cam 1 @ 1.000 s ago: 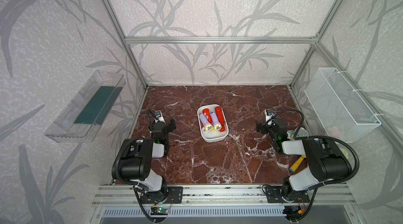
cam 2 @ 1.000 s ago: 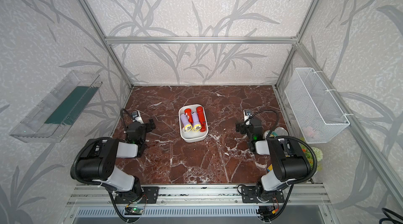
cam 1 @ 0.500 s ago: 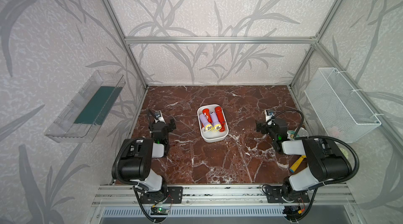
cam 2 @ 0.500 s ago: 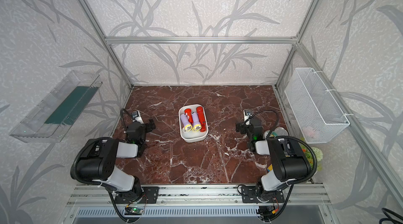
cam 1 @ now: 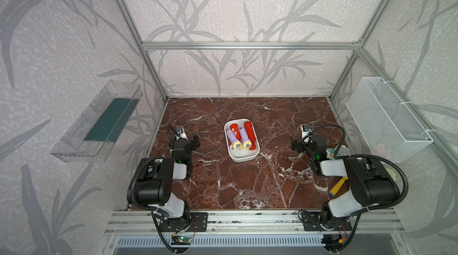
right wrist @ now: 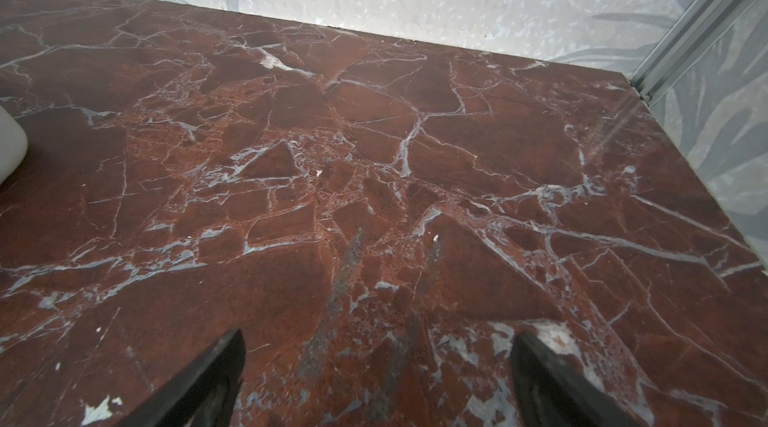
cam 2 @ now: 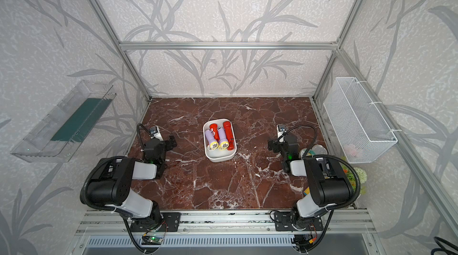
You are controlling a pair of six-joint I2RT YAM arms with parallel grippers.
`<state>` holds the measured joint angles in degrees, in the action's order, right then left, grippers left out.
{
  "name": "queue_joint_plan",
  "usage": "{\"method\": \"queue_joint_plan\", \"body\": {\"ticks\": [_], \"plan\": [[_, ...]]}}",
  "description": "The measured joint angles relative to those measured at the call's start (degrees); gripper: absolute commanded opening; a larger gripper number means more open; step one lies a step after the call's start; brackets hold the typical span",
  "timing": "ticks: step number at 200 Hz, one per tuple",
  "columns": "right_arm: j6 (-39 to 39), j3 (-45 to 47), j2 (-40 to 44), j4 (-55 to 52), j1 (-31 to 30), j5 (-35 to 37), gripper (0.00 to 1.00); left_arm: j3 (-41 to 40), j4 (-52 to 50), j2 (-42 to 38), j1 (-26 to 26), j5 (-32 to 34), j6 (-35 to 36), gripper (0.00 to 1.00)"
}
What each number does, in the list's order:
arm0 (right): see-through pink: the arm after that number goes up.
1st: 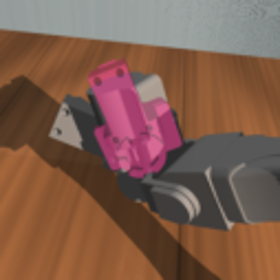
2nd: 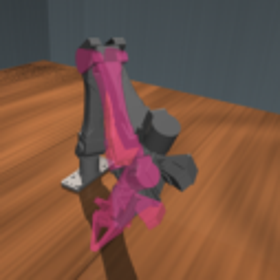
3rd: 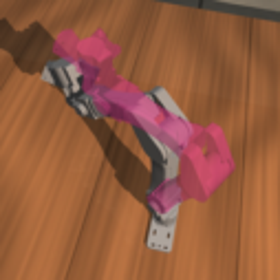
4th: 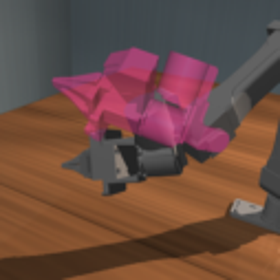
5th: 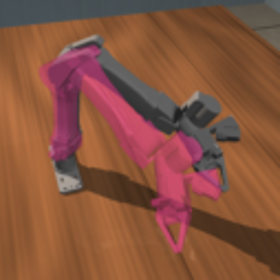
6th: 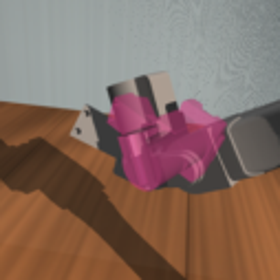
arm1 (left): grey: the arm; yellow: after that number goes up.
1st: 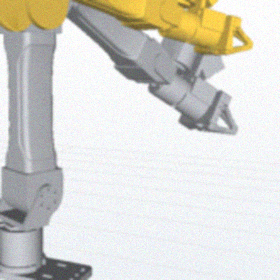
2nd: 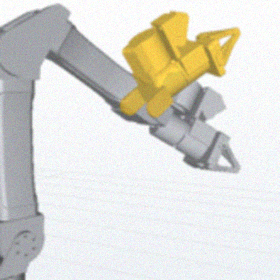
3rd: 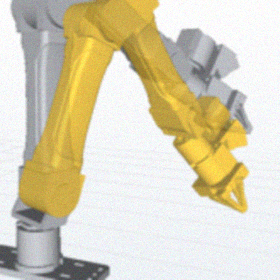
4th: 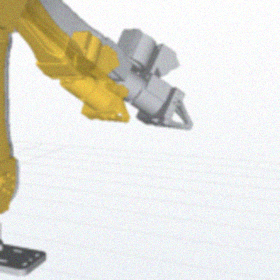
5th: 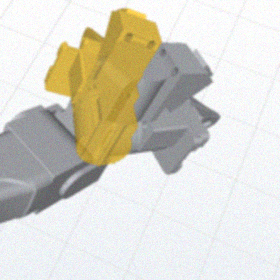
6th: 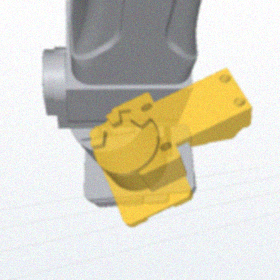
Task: Put the flashlights into the storage boxes
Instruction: Reset both arms
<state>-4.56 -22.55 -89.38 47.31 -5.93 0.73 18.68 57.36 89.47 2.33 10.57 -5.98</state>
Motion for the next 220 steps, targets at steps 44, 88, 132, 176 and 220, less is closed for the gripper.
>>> {"method": "queue_joint_plan", "body": {"ticks": [44, 88, 132, 176, 220], "plan": [[0.0, 0.0, 0.0, 0.0, 0.0, 0.0, 0.99, 0.0, 0.0, 0.0, 0.0, 0.0, 0.0, 0.98], [0.0, 0.0, 0.0, 0.0, 0.0, 0.0, 0.99, 0.0, 0.0, 0.0, 0.0, 0.0, 0.0, 0.98], [-1.0, -0.1, 1.2, -1.0, 0.0, -2.2, 0.99, 0.0, 0.0, 0.0, 0.0, 0.0, 0.0, 0.98], [-1.4, -2.0, 6.9, -7.1, 0.0, -3.5, 0.99, 0.0, 0.0, 0.0, 0.0, 0.0, 0.0, 0.98], [-1.6, -2.1, 5.0, -6.1, 0.0, -4.2, 0.99, 0.0, 0.0, 0.0, 0.0, 0.0, 0.0, 0.98]]}}
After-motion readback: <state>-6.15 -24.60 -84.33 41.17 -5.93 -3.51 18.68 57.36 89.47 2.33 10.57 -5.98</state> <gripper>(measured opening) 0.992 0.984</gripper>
